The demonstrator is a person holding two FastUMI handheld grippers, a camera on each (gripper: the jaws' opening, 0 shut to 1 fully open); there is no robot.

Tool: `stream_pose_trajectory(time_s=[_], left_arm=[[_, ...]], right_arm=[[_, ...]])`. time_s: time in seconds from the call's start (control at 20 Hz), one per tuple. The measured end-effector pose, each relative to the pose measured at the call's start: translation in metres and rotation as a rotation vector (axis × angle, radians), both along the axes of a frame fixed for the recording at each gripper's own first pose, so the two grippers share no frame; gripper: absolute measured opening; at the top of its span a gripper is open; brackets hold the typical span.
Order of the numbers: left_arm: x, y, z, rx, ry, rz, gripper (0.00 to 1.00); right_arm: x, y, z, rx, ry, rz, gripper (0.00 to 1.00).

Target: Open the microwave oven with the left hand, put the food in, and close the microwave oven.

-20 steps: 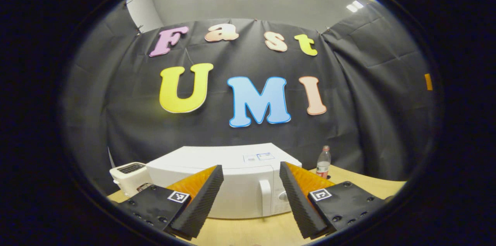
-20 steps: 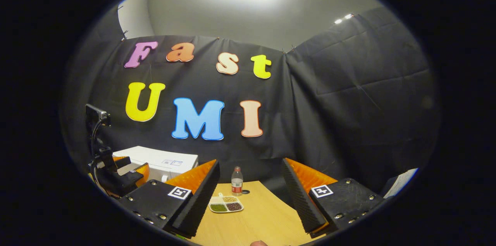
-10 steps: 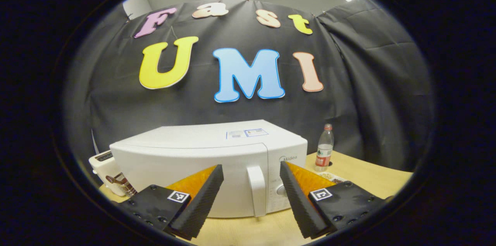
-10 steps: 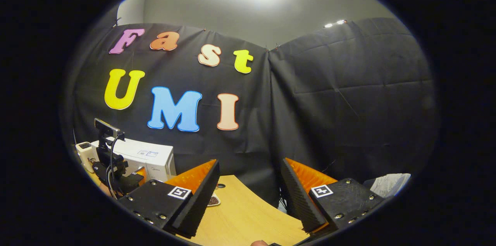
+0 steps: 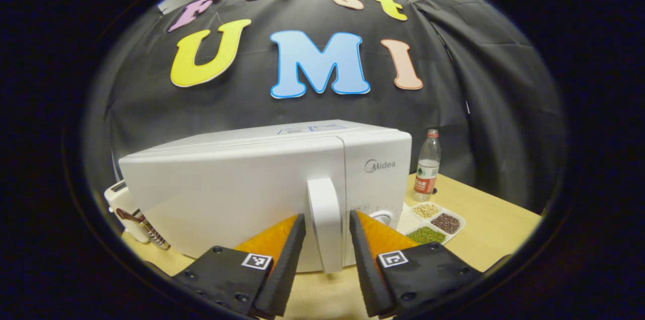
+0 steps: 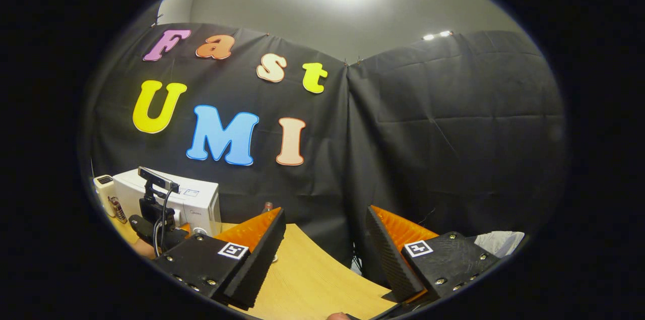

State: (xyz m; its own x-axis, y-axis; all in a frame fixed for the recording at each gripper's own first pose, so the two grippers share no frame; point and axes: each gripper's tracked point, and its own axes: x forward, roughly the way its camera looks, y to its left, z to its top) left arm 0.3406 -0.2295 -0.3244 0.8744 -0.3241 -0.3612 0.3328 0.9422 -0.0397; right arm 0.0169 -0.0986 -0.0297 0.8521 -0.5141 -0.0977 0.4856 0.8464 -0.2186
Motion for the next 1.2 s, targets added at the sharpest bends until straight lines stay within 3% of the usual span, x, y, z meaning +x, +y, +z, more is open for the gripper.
stream_pose_trajectory(time_s=[0.05,0.15,0.2,0.35,0.45,0.8,0.85,1.0,1.2], left_arm=[[0.000,0.000,-0.002,0.000,0.001,0.003,0.53],[-0.001,-0.005,-0.001,-0.009,0.003,-0.006,0.46],[-0.001,-0.005,-0.001,0.002,0.004,-0.007,0.34],[-0.002,-0.005,0.000,0.004,0.013,-0.019,0.33],[-0.002,-0.005,-0.001,0.009,0.023,-0.032,0.23],[-0.009,-0.002,0.002,0.026,0.064,-0.009,0.15],[-0.022,0.001,-0.002,0.019,0.101,0.015,0.15],[-0.053,0.018,0.016,0.054,0.023,0.018,0.15],[-0.092,0.039,0.018,0.059,0.045,0.031,0.15]], right_arm=[[-0.002,0.000,0.000,0.000,0.003,-0.002,0.97],[-0.005,-0.001,0.000,-0.002,0.006,-0.003,0.97],[-0.007,-0.003,0.001,-0.005,0.006,-0.006,0.97],[-0.012,-0.006,0.003,0.009,0.000,-0.001,0.96],[-0.015,-0.008,0.003,0.028,-0.005,0.010,0.96],[-0.018,-0.016,0.006,0.039,-0.027,0.071,0.96],[-0.017,-0.018,0.006,0.046,-0.030,0.080,0.96],[-0.017,-0.019,0.006,0.091,-0.050,0.116,0.96],[-0.018,-0.016,0.010,0.112,-0.075,0.189,0.96]])
